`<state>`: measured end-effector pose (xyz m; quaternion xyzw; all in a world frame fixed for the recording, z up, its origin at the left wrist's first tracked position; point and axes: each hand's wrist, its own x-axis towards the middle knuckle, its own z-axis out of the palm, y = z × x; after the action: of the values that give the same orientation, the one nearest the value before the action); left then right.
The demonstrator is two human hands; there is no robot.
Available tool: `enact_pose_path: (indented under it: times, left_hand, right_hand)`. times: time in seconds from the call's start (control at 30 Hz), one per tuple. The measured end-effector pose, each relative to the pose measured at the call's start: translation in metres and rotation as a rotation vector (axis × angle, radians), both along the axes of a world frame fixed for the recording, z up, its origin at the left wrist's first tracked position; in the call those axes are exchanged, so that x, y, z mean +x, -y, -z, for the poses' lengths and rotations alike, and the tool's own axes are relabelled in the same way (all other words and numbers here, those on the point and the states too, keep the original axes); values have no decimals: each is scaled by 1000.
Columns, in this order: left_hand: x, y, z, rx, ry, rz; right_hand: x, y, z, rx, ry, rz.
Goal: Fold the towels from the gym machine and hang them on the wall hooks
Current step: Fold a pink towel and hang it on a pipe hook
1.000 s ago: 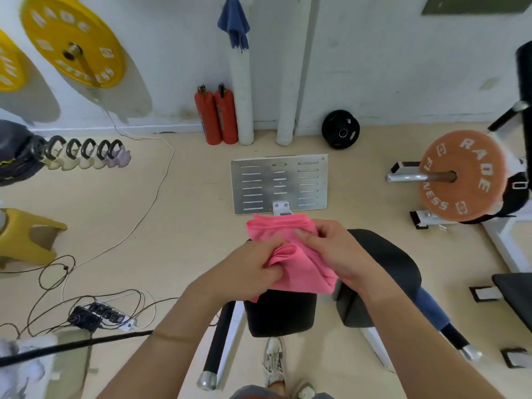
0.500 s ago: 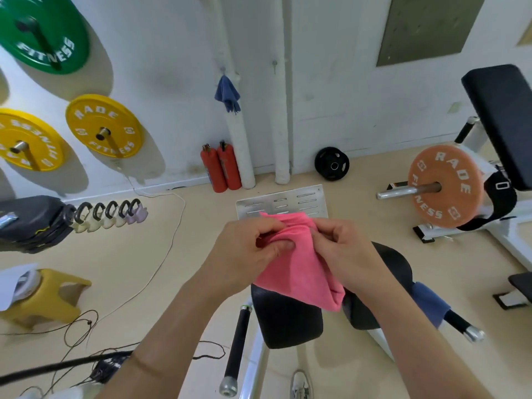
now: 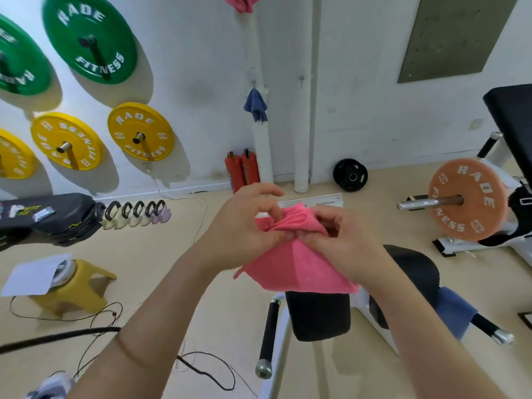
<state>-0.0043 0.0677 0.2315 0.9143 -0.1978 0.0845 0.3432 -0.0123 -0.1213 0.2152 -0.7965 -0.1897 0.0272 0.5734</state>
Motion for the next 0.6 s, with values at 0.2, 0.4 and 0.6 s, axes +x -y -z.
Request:
enact_pose_path:
  times: [0.2, 0.4, 0.6]
  left_hand:
    - [16, -107, 8, -164, -611, 286]
    - [41, -247, 26, -133, -752, 315]
    - [64, -361, 22, -370, -583, 133]
  right_hand:
    - [22, -81, -13, -108, -21, -181]
    - [56, -207, -5, -144, -20, -122]
    - [85, -297, -8, 42, -91, 39]
